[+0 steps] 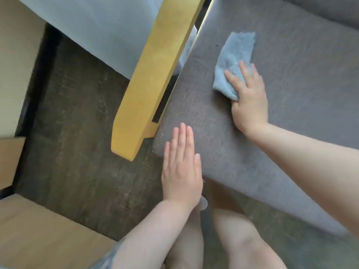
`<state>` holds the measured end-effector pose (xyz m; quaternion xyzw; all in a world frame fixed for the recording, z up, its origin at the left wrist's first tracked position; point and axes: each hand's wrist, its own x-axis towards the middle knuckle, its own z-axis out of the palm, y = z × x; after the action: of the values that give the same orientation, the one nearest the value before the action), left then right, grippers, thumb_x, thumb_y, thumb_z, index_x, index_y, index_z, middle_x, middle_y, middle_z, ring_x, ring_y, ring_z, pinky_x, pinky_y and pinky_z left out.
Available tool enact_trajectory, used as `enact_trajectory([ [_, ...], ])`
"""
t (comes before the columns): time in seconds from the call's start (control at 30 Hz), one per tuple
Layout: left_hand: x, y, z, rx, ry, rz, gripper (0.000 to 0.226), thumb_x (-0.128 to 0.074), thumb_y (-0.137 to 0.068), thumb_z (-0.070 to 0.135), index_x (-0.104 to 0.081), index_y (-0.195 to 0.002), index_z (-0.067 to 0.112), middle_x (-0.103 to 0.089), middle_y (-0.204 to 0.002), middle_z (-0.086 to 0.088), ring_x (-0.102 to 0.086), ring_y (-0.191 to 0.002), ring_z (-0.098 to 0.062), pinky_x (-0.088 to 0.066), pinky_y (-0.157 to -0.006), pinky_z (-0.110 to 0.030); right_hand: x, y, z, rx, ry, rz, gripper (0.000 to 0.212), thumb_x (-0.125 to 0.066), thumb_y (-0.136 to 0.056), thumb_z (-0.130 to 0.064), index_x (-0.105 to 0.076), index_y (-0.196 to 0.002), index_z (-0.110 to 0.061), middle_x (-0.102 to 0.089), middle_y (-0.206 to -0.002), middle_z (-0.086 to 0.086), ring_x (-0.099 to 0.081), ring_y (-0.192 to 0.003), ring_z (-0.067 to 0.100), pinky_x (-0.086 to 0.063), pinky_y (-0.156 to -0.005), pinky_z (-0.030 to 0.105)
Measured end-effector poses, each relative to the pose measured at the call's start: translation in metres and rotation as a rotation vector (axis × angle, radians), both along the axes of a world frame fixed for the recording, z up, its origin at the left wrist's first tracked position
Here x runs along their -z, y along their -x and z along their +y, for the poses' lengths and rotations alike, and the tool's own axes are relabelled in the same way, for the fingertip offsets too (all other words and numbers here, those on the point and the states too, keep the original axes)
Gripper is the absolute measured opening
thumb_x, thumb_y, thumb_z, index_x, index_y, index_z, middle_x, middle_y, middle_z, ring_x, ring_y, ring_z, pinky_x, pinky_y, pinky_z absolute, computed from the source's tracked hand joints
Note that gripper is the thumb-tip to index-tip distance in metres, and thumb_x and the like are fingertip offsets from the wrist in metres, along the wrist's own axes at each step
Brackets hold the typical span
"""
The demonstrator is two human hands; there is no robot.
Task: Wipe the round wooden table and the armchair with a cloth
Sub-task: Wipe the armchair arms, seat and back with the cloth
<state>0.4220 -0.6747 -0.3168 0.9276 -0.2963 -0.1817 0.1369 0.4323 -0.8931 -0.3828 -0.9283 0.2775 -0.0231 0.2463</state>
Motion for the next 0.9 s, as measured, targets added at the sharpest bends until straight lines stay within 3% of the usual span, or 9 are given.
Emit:
enact_trajectory([
  [0.07, 0.024, 0.032, -0.008, -0.009, -0.064, 0.024, 0.059, -0.021, -0.098, 0.031, -0.017, -0.153, 0.010, -0.012, -0.161, -0.005, -0.007, -0.149, -0.018, -0.017, -0.119, -0.043, -0.002, -0.014, 0.020, 0.000, 0.028, 0.031, 0.067, -0.048, -0.073, 0.006, -0.053, -0.135, -0.016, -0.035, -0.151, 0.014, -0.024, -0.141, 0.043, -0.018, -0.111, 0.056],
  [0.2, 0.053, 0.066, -0.050, 0.116, -0.085, -0.055, 0.062, -0.026, -0.096, 0.041, -0.023, -0.152, 0.013, -0.020, -0.159, -0.002, -0.014, -0.147, -0.019, -0.004, -0.118, -0.041, -0.001, 0.005, -0.016, -0.638, 0.099, 0.062, 0.068, -0.048, -0.074, 0.003, -0.049, -0.139, -0.020, -0.033, -0.153, 0.013, -0.025, -0.141, 0.041, -0.022, -0.110, 0.058],
  [0.37, 0.070, 0.084, -0.067, -0.230, -0.052, -0.129, 0.062, -0.031, -0.096, 0.041, -0.019, -0.152, 0.016, -0.012, -0.159, 0.001, -0.014, -0.146, -0.016, -0.004, -0.117, -0.040, 0.008, 0.024, -0.020, -0.066, 0.107, 0.066, 0.061, -0.046, -0.084, -0.004, -0.044, -0.142, -0.021, -0.026, -0.155, 0.014, -0.016, -0.143, 0.041, -0.013, -0.113, 0.054],
  [0.47, 0.075, 0.089, -0.069, -0.403, -0.010, -0.128, 0.061, -0.031, -0.096, 0.038, -0.019, -0.151, 0.013, -0.011, -0.157, 0.004, -0.015, -0.146, -0.016, -0.005, -0.117, -0.041, 0.010, 0.035, 0.017, -0.493, 0.100, -0.014, 0.060, -0.044, -0.084, -0.007, -0.044, -0.142, -0.020, -0.028, -0.155, 0.010, -0.016, -0.144, 0.035, -0.012, -0.113, 0.052],
  [0.57, 0.073, 0.097, -0.072, -0.552, 0.024, -0.099, 0.060, -0.032, -0.096, 0.036, -0.023, -0.151, 0.012, -0.014, -0.157, 0.005, -0.016, -0.146, -0.018, -0.008, -0.117, -0.041, 0.002, 0.041, -0.041, -0.901, 0.180, 0.040, 0.057, -0.037, -0.087, -0.011, -0.043, -0.142, -0.023, -0.028, -0.155, 0.010, -0.018, -0.144, 0.032, -0.016, -0.113, 0.051],
  [0.63, 0.074, 0.102, -0.076, -0.614, 0.035, -0.112, 0.060, -0.032, -0.096, 0.036, -0.024, -0.150, 0.011, -0.015, -0.157, 0.004, -0.016, -0.146, -0.020, -0.010, -0.117, -0.042, 0.001, 0.027, -0.061, -0.623, 0.172, 0.077, 0.059, -0.043, -0.086, -0.009, -0.041, -0.143, -0.025, -0.028, -0.155, 0.011, -0.018, -0.144, 0.038, -0.016, -0.113, 0.057],
  [0.73, 0.074, 0.112, -0.086, -0.769, 0.042, -0.076, 0.060, -0.032, -0.097, 0.034, -0.022, -0.150, 0.008, -0.015, -0.158, 0.001, -0.013, -0.147, -0.023, -0.010, -0.117, -0.041, 0.000, 0.010, 0.015, -0.150, 0.148, 0.087, 0.064, -0.048, -0.082, -0.009, -0.042, -0.144, -0.023, -0.027, -0.156, 0.009, -0.014, -0.145, 0.036, -0.009, -0.114, 0.053],
  [0.77, 0.073, 0.117, -0.088, -0.789, 0.038, -0.065, 0.060, -0.031, -0.097, 0.034, -0.022, -0.150, 0.008, -0.015, -0.159, -0.001, -0.012, -0.147, -0.023, -0.010, -0.118, -0.041, -0.002, 0.011, 0.041, -0.247, 0.086, 0.052, 0.061, -0.047, -0.083, -0.011, -0.043, -0.143, -0.022, -0.028, -0.155, 0.008, -0.014, -0.145, 0.035, -0.008, -0.115, 0.050],
  [0.9, 0.070, 0.128, -0.087, -0.712, 0.044, -0.043, 0.059, -0.032, -0.097, 0.034, -0.024, -0.150, 0.009, -0.024, -0.158, -0.005, -0.013, -0.147, -0.022, -0.009, -0.119, -0.040, -0.013, 0.021, 0.021, -1.163, 0.070, 0.010, 0.051, -0.035, -0.091, -0.019, -0.048, -0.139, -0.023, -0.032, -0.153, 0.006, -0.020, -0.145, 0.027, -0.016, -0.117, 0.044],
])
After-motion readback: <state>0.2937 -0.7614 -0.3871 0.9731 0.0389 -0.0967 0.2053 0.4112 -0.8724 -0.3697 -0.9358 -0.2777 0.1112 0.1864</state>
